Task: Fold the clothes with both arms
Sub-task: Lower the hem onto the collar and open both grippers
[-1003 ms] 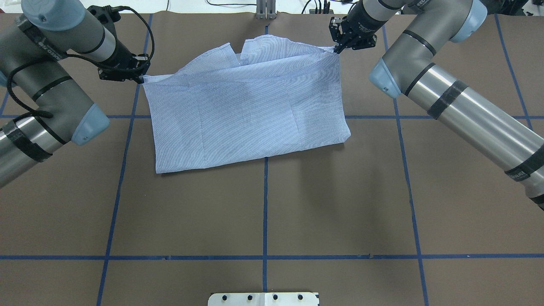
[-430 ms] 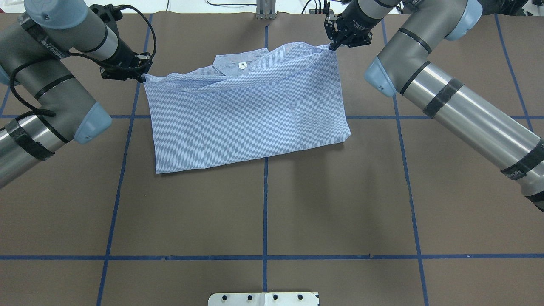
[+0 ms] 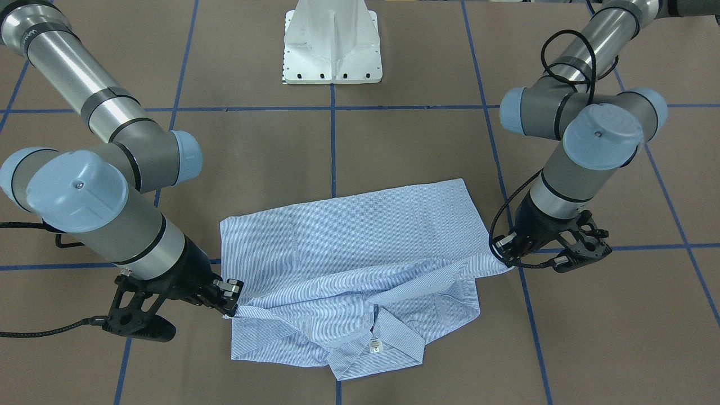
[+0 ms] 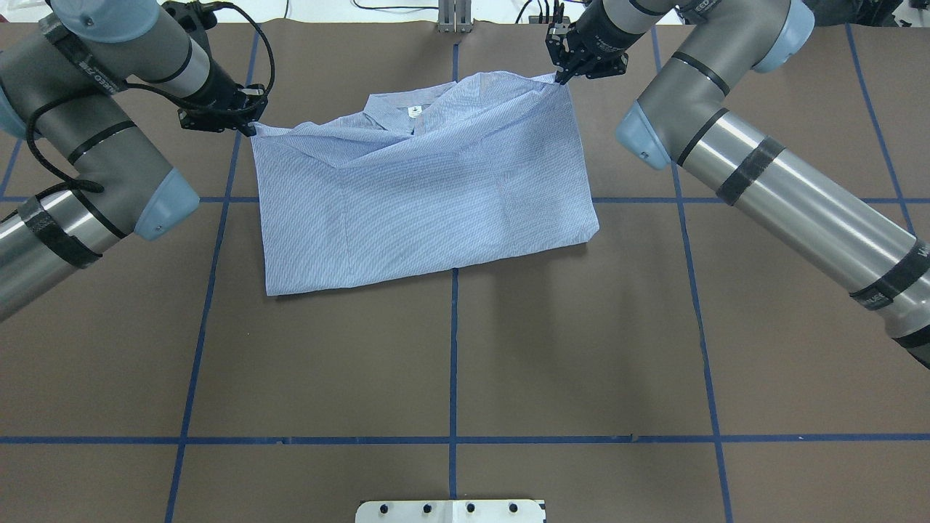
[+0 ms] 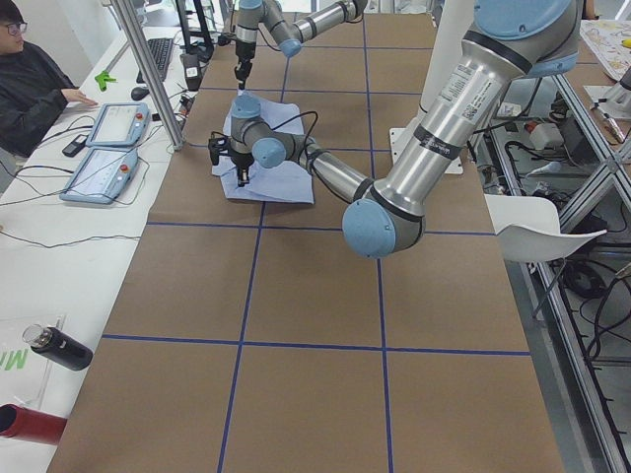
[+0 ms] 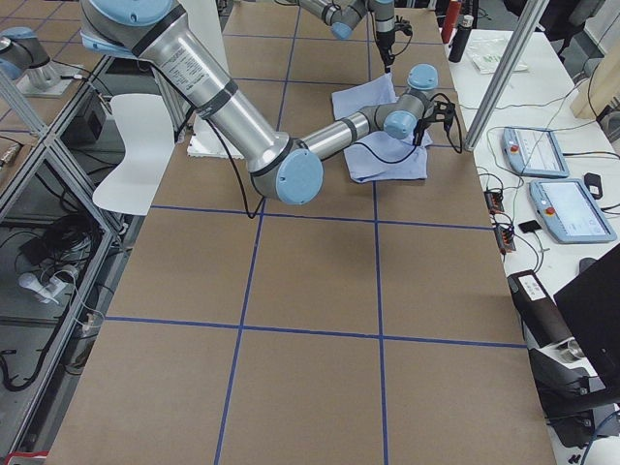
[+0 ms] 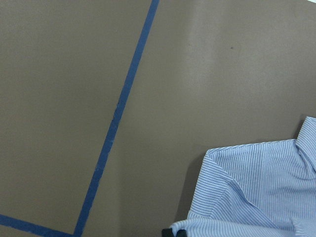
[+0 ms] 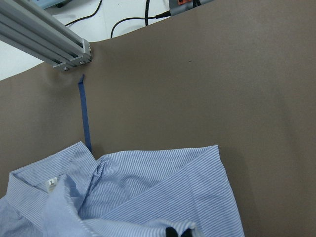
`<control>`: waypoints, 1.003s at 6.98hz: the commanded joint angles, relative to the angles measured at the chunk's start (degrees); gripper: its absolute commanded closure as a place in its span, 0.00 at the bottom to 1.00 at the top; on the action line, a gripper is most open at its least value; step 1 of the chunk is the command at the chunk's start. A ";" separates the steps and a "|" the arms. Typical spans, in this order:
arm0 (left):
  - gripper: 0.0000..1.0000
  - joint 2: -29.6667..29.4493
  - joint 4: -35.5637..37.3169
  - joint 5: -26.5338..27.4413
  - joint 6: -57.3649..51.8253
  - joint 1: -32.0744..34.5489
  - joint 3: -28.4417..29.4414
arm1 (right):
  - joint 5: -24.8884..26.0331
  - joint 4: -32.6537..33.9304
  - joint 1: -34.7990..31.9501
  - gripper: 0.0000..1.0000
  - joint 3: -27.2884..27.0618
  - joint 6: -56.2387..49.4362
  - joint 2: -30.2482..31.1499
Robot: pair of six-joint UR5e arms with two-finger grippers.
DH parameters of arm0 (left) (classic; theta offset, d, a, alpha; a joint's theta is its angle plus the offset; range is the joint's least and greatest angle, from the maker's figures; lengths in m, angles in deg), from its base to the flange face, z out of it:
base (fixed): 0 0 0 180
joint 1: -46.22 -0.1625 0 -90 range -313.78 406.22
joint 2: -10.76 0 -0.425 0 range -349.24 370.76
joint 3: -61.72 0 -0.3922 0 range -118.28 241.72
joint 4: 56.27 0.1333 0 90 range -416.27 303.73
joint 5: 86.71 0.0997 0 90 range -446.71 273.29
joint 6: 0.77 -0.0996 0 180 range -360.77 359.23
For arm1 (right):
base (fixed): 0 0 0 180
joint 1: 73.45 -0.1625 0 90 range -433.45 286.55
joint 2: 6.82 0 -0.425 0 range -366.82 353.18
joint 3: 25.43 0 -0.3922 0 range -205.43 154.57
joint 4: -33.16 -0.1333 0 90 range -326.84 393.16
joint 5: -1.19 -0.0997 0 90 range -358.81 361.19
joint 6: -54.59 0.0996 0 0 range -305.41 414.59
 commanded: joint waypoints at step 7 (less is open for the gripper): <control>0.47 -1.61 -1.81 0.26 -0.41 -0.05 4.45 | 2.43 -0.99 1.42 0.51 2.56 -0.11 1.36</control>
